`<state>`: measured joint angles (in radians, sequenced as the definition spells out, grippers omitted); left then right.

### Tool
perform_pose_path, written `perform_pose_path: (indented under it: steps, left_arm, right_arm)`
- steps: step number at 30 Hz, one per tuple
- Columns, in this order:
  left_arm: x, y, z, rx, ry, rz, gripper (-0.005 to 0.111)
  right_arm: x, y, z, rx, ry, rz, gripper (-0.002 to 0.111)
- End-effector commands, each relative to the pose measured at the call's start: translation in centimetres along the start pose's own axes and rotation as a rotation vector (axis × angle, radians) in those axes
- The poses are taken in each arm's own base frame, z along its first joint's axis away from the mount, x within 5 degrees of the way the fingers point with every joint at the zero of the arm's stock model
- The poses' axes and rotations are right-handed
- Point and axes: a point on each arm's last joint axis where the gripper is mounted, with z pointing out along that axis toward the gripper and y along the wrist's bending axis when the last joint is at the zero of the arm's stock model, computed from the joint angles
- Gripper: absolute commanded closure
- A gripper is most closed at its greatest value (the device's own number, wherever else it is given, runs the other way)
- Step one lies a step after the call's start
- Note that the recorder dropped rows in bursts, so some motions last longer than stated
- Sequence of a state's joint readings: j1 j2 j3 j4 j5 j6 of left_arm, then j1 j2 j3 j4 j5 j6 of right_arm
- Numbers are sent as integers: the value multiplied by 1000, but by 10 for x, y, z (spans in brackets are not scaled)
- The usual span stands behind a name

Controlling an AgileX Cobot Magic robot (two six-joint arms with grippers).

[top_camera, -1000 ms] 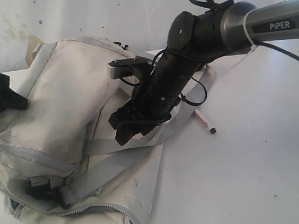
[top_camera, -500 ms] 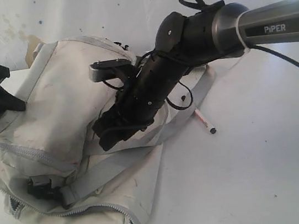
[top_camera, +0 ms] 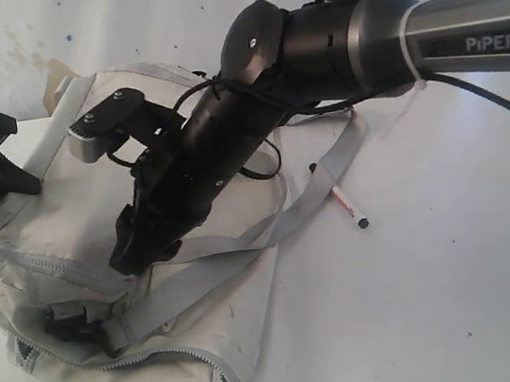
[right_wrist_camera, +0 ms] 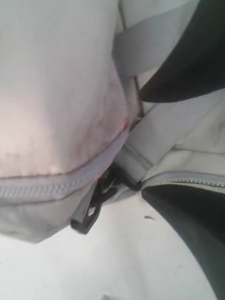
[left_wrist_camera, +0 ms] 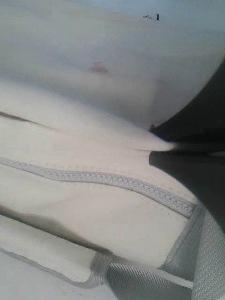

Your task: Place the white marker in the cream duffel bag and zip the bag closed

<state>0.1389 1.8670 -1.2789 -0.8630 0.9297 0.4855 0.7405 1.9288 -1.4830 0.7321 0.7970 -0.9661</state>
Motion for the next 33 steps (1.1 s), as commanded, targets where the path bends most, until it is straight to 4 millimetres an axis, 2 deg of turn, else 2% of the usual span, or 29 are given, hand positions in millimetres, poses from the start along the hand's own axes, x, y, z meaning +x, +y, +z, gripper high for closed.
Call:
perform_pose_path:
  steps: [1, 7, 15, 22, 27, 33]
  left_arm:
    - [0, 2, -1, -35, -6, 16, 107]
    - [0, 2, -1, -34, -3, 16, 107]
    - [2, -2, -1, 11, 16, -29, 107]
    - [10, -20, -4, 198, 118, -105, 107]
    - [11, -22, -4, 222, 136, -107, 107]
    - [11, -22, -4, 221, 133, -109, 107]
  right_arm:
    - [-18, 17, 2, 0, -100, -120, 59]
    - [-36, 38, 14, 96, -191, -361, 59]
    - [-58, 61, 30, 314, -316, -450, 59]
    - [-58, 74, 56, 378, -313, -545, 59]
    - [-54, 88, 73, 377, -276, -702, 59]
    - [-49, 83, 86, 423, -248, -762, 59]
